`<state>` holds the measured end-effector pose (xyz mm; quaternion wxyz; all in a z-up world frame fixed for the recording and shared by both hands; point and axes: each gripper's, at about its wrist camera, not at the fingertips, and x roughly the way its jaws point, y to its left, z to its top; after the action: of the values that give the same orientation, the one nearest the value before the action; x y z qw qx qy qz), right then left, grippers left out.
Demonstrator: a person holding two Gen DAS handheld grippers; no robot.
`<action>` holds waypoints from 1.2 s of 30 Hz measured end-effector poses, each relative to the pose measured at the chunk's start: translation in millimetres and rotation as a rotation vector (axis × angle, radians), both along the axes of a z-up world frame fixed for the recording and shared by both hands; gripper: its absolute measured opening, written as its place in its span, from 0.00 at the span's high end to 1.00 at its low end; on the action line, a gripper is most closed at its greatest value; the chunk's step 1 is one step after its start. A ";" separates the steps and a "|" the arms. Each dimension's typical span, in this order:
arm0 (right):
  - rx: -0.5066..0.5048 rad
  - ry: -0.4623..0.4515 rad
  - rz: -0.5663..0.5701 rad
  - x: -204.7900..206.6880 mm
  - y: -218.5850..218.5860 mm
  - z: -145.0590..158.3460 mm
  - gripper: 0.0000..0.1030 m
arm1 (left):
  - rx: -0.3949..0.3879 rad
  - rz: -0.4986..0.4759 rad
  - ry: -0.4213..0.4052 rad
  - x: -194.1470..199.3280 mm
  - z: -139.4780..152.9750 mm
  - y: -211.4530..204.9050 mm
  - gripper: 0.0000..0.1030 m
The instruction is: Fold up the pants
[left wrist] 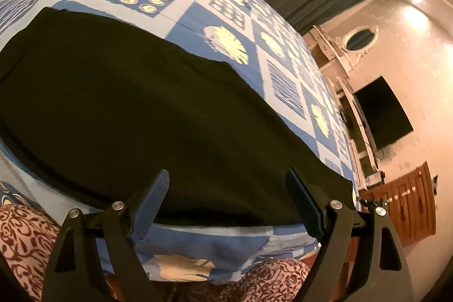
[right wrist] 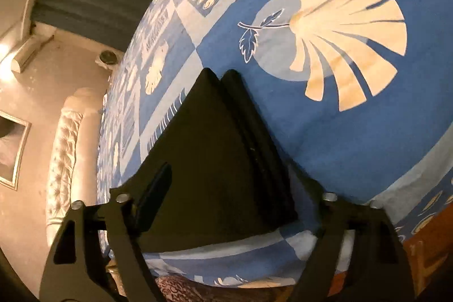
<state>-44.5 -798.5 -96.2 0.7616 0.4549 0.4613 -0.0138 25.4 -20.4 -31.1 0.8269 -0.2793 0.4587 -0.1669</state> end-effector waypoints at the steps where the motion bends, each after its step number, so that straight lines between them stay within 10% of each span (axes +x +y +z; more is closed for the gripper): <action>1: 0.031 0.005 0.014 1.9 1.2 -2.2 0.79 | 0.000 0.007 0.007 0.7 -1.7 3.2 0.19; 8: -0.167 0.076 -0.003 4.8 2.4 7.5 0.79 | 0.069 0.028 -0.011 9.1 3.8 26.5 0.19; 19: -0.056 0.002 -0.078 1.5 1.4 30.9 0.79 | 0.150 0.067 0.013 22.1 -1.8 86.0 0.19; 36: -0.048 -0.143 0.026 49.7 103.7 136.6 0.79 | 0.052 0.045 0.098 28.6 -29.6 112.2 0.15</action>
<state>5.2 -694.7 40.4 0.8036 0.4302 0.4110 0.0177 54.0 91.9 -60.7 0.8140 -0.2758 0.4963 -0.1224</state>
